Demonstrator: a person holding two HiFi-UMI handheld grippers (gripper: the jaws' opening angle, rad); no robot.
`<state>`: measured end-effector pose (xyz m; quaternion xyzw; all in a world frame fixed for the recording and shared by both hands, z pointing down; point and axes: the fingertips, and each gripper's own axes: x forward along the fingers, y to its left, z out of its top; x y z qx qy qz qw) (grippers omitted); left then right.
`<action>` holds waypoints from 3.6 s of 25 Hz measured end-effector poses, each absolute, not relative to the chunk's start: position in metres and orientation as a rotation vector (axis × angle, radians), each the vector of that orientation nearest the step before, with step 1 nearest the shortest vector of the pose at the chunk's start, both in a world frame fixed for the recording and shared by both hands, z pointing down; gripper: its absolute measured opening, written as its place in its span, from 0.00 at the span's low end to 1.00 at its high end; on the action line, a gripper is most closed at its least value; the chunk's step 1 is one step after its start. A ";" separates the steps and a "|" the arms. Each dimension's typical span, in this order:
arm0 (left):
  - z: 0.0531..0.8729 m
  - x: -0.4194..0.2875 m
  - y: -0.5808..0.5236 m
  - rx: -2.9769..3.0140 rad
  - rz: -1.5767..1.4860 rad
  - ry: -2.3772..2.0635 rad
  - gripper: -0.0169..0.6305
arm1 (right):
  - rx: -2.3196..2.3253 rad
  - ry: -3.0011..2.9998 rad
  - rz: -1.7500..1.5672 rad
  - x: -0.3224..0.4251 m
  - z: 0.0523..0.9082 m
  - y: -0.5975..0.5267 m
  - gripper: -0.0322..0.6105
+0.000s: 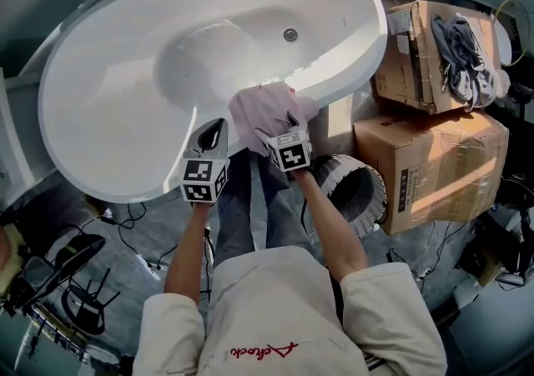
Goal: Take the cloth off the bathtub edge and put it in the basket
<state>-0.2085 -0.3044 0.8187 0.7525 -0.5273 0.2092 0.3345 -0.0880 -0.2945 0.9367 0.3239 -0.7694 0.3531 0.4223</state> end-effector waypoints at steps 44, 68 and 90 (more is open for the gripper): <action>0.712 -0.181 -0.366 2.158 0.454 -1.411 0.03 | 1.267 -2.423 0.793 -0.088 0.696 -0.408 0.12; 0.501 -0.107 -0.455 2.563 0.264 -1.446 0.03 | 1.657 -2.831 0.580 -0.010 0.417 -0.483 0.12; 0.400 -0.013 -0.444 2.899 0.137 -1.127 0.03 | 2.127 -2.790 0.341 0.084 0.302 -0.433 0.12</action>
